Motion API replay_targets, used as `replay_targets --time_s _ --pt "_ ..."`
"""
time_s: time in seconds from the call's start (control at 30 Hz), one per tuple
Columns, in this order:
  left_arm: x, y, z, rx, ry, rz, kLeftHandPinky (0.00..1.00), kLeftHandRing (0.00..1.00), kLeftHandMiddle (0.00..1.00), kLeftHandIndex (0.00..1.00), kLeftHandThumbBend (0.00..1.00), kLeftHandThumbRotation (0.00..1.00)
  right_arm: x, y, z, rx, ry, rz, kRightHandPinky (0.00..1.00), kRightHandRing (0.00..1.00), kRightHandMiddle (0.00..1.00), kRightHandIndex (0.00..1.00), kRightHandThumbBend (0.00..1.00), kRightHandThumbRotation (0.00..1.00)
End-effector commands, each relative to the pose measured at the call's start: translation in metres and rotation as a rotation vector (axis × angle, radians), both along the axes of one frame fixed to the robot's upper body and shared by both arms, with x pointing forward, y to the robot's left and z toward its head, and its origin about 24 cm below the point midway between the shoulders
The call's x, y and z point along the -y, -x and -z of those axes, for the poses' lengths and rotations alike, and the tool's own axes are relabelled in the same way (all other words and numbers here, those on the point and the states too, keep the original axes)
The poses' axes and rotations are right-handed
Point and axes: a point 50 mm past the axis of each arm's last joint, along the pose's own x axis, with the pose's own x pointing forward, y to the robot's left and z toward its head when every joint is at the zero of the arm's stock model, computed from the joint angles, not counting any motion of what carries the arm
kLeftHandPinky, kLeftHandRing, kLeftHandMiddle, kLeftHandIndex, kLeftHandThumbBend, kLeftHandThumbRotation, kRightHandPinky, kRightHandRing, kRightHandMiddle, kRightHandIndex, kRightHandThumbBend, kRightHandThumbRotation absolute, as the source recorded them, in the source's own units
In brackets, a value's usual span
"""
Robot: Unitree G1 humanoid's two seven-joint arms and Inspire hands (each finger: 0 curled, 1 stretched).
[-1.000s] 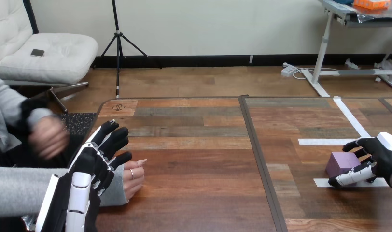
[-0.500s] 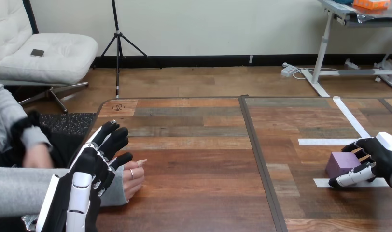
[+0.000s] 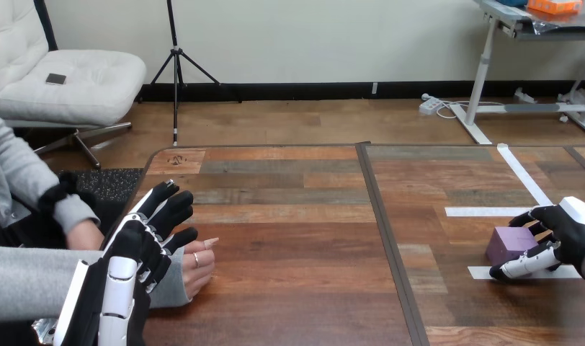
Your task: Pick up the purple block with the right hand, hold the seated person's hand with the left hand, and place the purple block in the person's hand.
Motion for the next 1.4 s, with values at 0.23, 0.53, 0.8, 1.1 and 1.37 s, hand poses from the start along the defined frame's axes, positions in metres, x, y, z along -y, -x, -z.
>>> replay_targets --time_s 0.23,0.53,0.8,1.1,1.37 --pt "0.0017 -0.0108 -0.0177 0.101 0.012 0.004 0.82 0.88 0.86 0.87 0.62 1.0 -0.0274 -0.0078 0.0103 -0.058 -0.047 -0.098 0.63 0.7 0.73 0.73 0.99 0.0" --pt "0.0015 -0.0111 -0.0182 0.098 0.011 0.007 0.81 0.88 0.86 0.87 0.63 1.0 -0.0304 -0.0107 0.0085 -0.051 -0.021 -0.119 0.63 0.68 0.71 0.71 0.99 0.0" --pt "0.001 -0.0112 -0.0185 0.094 0.01 0.01 0.81 0.89 0.86 0.87 0.63 1.0 -0.0323 -0.013 0.0061 -0.039 -0.008 -0.135 0.58 0.63 0.67 0.69 0.95 0.0" --pt "0.0002 -0.0109 -0.0194 0.093 0.004 0.009 0.81 0.89 0.86 0.87 0.63 1.0 -0.0339 -0.0145 0.0036 -0.013 -0.009 -0.153 0.53 0.57 0.62 0.64 0.88 0.0" --pt "-0.0005 -0.0114 -0.0199 0.094 0.011 0.01 0.81 0.88 0.86 0.87 0.61 1.0 -0.0344 -0.015 0.0028 0.001 0.011 -0.164 0.49 0.54 0.58 0.57 0.83 0.0"
